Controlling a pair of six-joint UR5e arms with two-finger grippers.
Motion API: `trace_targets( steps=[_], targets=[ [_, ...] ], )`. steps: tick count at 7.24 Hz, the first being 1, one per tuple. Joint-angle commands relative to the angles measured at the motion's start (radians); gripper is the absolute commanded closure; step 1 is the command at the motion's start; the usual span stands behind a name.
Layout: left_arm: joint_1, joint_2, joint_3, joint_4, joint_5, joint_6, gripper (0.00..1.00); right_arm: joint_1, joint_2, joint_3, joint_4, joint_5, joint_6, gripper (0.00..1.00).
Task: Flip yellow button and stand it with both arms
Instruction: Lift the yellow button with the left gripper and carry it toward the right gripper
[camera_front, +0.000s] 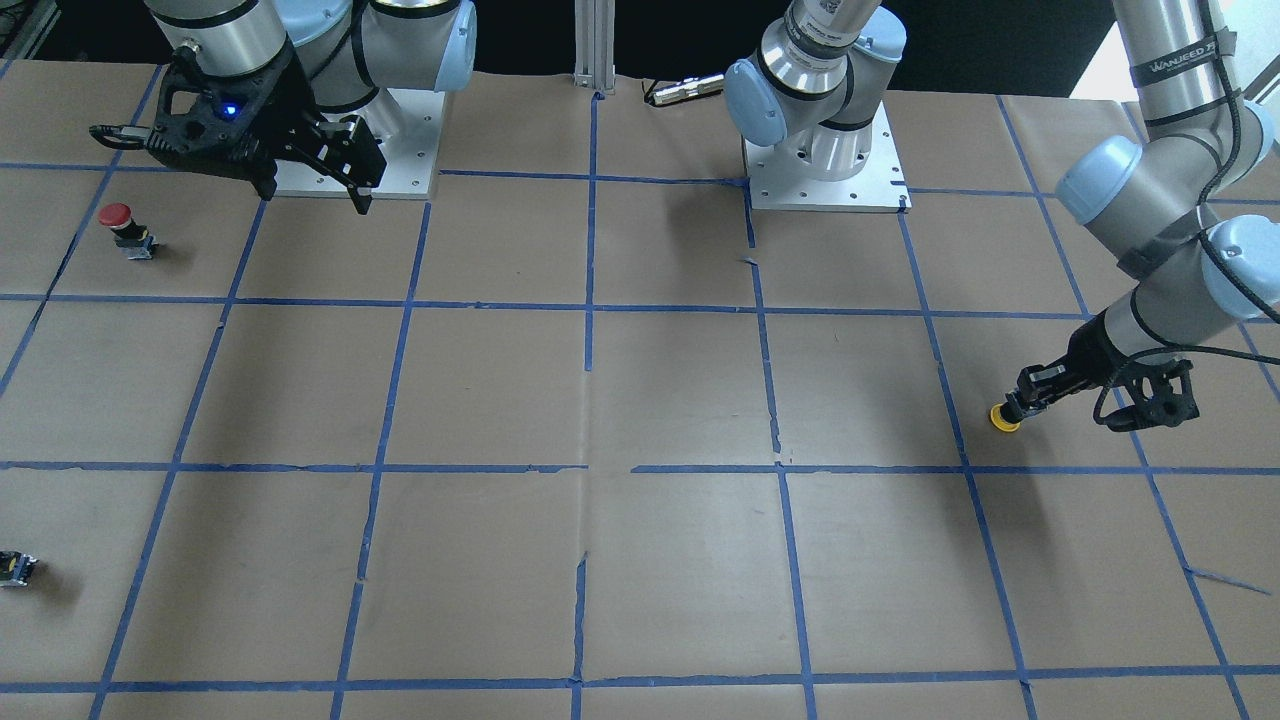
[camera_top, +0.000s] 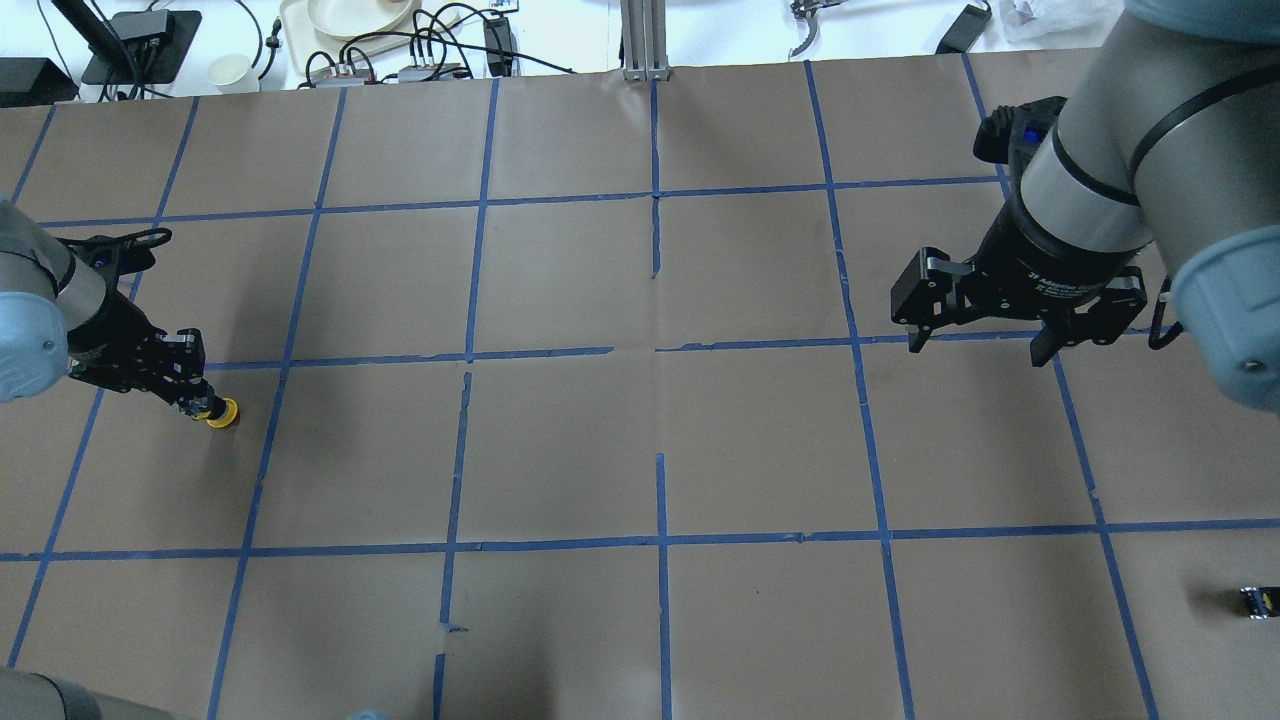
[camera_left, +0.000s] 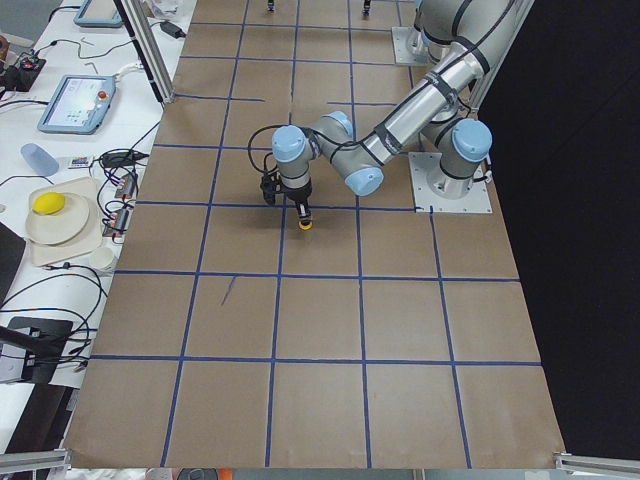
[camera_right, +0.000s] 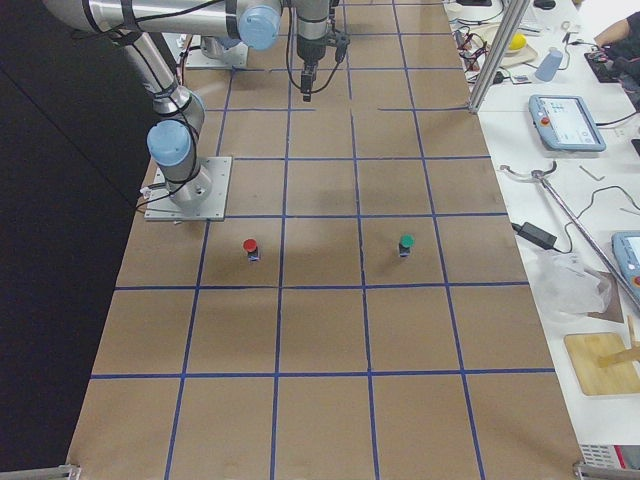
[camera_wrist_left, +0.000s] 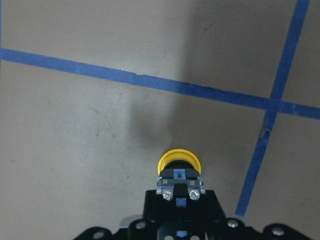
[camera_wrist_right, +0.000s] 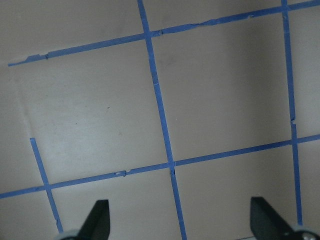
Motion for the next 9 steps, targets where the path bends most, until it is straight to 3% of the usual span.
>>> trace_targets(
  steps=[1,5,7,9],
  targets=[
    [-0.013,0.038,0.010,-0.080,-0.157,-0.031,0.80,0.000,-0.001,0.005,-0.021,0.003,0.023,0.00],
    [-0.097,0.081,-0.034,-0.306,-0.670,0.033,0.80,-0.001,-0.008,0.002,0.000,0.005,0.011,0.00],
    [-0.175,0.144,-0.147,-0.314,-0.974,0.018,0.80,-0.003,-0.008,0.004,0.042,-0.001,0.023,0.00],
    [-0.302,0.173,-0.172,-0.317,-1.240,-0.020,0.80,-0.006,-0.007,0.007,0.054,-0.007,0.024,0.00]
  ],
)
